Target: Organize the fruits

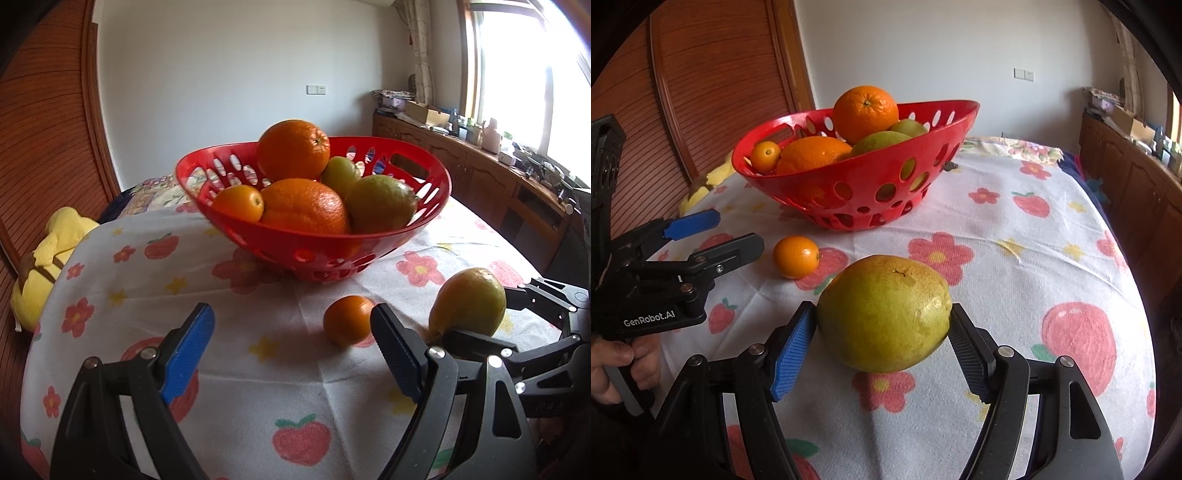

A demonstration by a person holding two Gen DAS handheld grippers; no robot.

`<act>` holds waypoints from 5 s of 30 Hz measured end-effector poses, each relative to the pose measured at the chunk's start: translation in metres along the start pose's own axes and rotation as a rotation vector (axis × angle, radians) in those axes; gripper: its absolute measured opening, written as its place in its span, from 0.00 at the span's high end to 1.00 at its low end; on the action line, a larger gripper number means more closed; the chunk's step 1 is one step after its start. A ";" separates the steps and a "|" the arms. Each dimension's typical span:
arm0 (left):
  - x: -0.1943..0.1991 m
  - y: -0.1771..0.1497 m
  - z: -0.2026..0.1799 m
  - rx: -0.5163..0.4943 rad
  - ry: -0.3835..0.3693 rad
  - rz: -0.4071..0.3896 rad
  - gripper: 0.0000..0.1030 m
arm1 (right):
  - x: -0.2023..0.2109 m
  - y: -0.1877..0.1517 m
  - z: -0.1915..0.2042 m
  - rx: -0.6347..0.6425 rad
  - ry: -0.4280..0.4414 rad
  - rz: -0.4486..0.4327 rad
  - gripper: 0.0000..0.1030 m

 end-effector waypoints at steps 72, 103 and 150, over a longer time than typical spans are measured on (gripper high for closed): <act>0.039 0.050 0.021 -0.037 -0.063 -0.050 0.64 | 0.004 0.004 -0.002 -0.012 0.006 -0.015 0.29; -0.048 0.123 0.044 -0.043 -0.079 -0.049 0.64 | -0.022 0.150 -0.025 0.109 -0.014 -0.118 0.29; 0.051 0.070 0.043 0.005 0.058 -0.089 0.14 | 0.040 0.102 0.014 0.027 -0.044 -0.182 0.28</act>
Point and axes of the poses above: each gripper's, at about its wrist camera, not at the fingertips, and x roughly against the way its jaws point, z to its left, y to its top, the point moved 2 cm from there along -x, roughly the way its jaws point
